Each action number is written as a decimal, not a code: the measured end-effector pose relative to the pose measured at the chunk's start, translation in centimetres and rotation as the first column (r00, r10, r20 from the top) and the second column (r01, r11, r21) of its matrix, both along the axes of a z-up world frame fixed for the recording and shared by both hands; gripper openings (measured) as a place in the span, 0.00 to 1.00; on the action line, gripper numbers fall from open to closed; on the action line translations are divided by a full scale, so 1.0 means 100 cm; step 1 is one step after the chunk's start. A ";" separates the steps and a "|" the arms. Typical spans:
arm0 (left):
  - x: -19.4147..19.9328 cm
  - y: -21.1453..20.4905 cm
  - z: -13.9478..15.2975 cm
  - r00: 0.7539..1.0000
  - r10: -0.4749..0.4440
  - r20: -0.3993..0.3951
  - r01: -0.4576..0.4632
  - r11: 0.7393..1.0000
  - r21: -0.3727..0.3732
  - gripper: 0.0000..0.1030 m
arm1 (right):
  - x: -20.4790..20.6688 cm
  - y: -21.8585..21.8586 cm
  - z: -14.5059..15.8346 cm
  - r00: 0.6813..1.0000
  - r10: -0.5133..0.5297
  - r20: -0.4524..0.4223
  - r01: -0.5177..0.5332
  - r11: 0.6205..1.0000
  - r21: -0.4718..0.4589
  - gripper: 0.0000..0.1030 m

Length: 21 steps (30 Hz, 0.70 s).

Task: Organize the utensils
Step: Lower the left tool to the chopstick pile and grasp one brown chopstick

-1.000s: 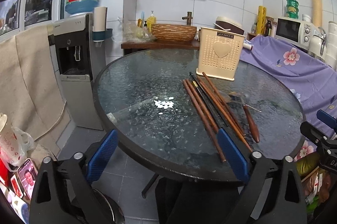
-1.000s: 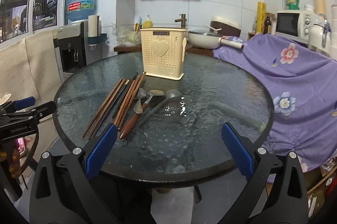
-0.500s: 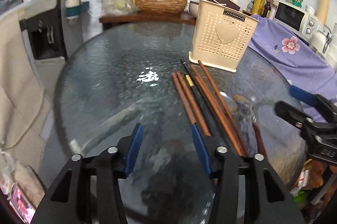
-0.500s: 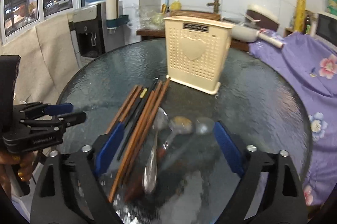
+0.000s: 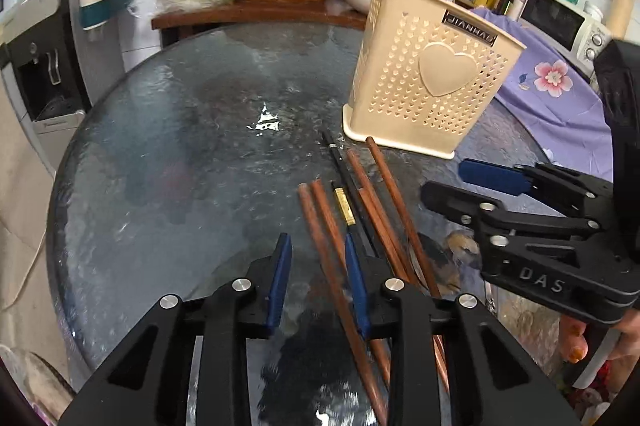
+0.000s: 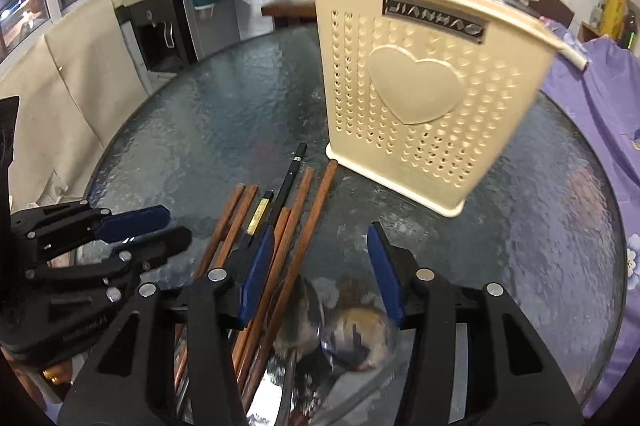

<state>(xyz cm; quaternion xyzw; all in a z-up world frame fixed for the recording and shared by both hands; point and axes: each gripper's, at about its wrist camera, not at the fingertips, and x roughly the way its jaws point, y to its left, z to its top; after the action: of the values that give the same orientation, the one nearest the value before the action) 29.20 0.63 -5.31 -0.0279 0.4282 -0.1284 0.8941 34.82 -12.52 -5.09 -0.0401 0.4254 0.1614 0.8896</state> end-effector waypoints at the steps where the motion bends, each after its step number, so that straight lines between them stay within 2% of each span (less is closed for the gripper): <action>1: 0.002 -0.002 -0.002 1.000 -0.005 -0.003 0.005 1.000 0.004 0.26 | 0.005 0.000 -0.002 1.000 -0.004 -0.016 0.004 1.000 0.002 0.47; 5: 0.009 -0.006 -0.008 0.999 -0.014 -0.034 0.014 1.000 -0.008 0.26 | 0.017 0.002 -0.012 0.999 -0.009 -0.052 0.008 1.000 -0.002 0.45; 16: 0.020 -0.014 -0.017 0.998 -0.018 -0.058 0.020 1.000 0.023 0.24 | 0.034 0.015 -0.024 0.998 -0.010 -0.063 0.006 0.998 -0.062 0.43; 21: 0.022 -0.012 -0.020 0.998 -0.017 -0.066 0.019 0.999 0.030 0.22 | 0.045 0.017 -0.030 0.995 -0.017 -0.100 0.010 0.998 -0.070 0.36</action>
<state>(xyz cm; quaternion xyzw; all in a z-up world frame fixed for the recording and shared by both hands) 31.38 -0.53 -7.32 -0.0146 0.4596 -0.1288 0.8786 39.30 -10.82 -8.09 -0.0600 0.4751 0.1424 0.8663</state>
